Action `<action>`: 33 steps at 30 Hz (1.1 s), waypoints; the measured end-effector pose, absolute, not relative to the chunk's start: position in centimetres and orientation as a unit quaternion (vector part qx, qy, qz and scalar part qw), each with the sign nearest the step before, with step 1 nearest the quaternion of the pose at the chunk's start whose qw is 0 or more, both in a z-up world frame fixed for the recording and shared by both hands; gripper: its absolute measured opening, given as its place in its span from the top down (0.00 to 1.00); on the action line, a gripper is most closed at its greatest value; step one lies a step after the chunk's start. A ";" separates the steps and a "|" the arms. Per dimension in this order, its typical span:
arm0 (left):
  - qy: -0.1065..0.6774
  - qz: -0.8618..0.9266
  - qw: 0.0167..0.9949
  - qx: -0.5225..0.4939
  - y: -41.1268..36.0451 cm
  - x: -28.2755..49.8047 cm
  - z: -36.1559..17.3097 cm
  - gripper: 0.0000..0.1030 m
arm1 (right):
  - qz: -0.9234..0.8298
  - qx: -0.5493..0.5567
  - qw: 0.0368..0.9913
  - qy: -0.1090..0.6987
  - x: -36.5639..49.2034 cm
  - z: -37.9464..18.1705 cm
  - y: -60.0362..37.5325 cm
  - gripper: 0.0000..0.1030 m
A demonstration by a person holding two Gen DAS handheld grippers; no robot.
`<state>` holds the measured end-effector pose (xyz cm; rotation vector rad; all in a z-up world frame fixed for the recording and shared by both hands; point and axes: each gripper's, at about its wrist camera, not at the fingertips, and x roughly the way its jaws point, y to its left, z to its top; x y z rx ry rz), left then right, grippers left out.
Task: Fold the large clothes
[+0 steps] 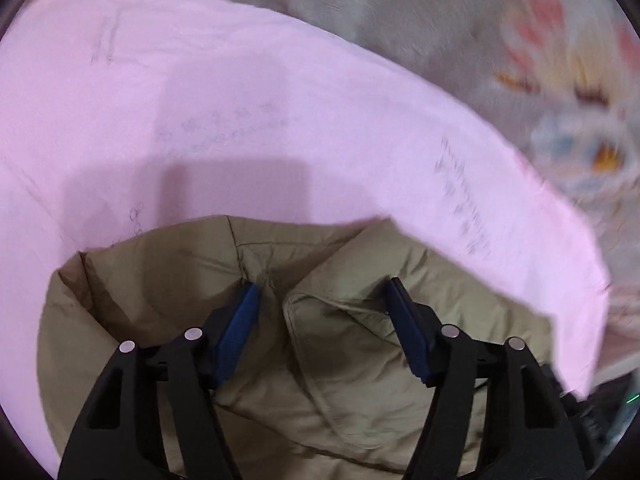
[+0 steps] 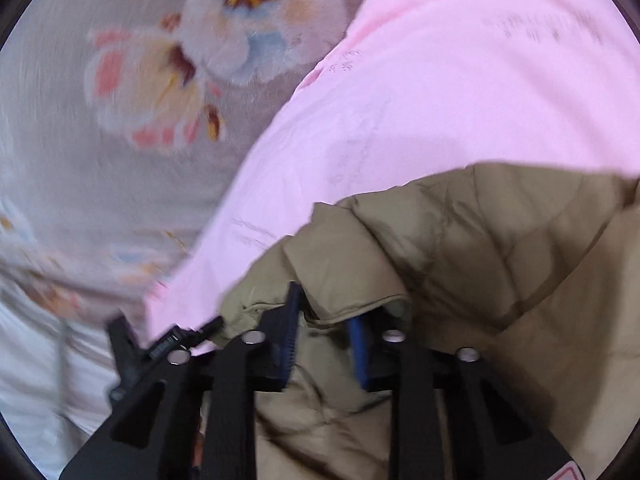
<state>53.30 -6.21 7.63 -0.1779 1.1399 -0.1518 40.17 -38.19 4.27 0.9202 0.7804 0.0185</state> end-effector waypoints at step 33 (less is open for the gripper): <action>0.372 -0.041 0.925 0.061 -10.6 48.3 3.6 0.35 | -0.087 0.110 0.913 0.384 40.7 2.5 -32.2 0.85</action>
